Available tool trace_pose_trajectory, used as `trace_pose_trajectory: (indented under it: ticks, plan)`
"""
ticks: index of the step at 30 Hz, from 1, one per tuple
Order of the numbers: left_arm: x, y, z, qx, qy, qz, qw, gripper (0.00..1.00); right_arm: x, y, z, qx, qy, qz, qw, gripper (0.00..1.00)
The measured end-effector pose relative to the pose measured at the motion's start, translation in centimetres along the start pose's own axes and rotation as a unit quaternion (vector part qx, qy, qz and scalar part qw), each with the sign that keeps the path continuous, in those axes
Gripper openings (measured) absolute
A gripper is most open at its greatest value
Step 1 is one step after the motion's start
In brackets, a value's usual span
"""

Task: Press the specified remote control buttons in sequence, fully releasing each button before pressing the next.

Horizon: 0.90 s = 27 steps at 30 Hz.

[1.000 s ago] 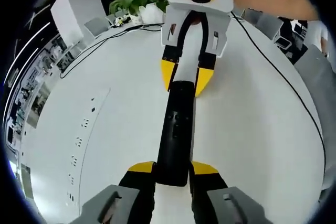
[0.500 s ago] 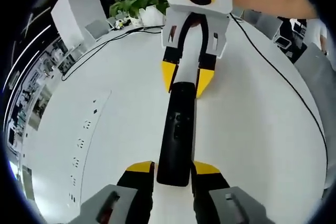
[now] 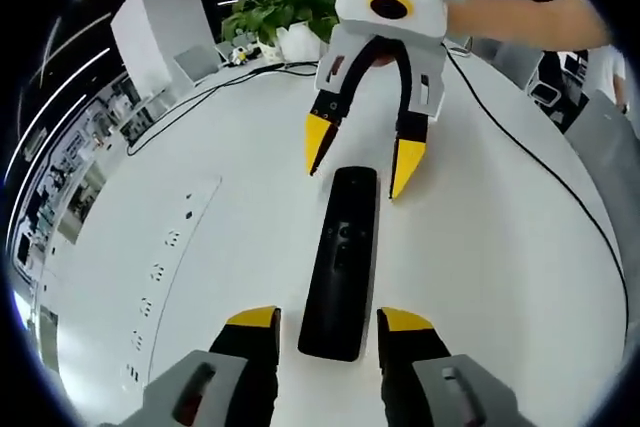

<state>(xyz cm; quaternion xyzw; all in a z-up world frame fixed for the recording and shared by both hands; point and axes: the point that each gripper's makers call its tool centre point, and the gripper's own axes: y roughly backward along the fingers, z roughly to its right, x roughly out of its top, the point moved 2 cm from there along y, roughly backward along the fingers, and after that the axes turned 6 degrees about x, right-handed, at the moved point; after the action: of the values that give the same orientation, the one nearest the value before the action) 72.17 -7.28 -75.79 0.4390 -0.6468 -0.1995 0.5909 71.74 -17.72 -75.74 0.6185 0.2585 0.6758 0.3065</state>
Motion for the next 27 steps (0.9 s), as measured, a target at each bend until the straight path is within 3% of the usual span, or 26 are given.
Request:
trace_pose_trajectory:
  ticks: [4, 10, 16, 19, 22, 27]
  plan:
    - [0.1, 0.0, 0.1, 0.004, 0.002, 0.007, 1.0, 0.44, 0.1, 0.0, -0.2, -0.007, -0.011, 0.006, 0.9999, 0.44]
    - [0.4, 0.1, 0.7, 0.009, 0.023, 0.03, 0.9993, 0.48, 0.8, 0.3, 0.5, -0.025, -0.033, 0.04, 0.9984, 0.47]
    - [1.1, 0.7, 0.7, 0.031, 0.066, 0.077, 0.9943, 0.49, 1.3, 0.5, 1.2, -0.055, -0.047, 0.069, 0.995, 0.47]
    - [1.5, 1.1, 0.5, 0.051, 0.094, 0.105, 0.9887, 0.5, 1.5, 0.5, 1.3, -0.072, -0.055, 0.083, 0.9924, 0.48]
    - [1.9, 1.6, 0.4, 0.078, 0.137, 0.141, 0.9774, 0.5, 1.7, 0.5, 1.4, -0.093, -0.059, 0.092, 0.9897, 0.46]
    - [1.9, 2.4, 0.1, 0.133, 0.17, 0.171, 0.9613, 0.5, 1.9, 1.2, 1.8, -0.142, -0.067, 0.107, 0.9817, 0.45]
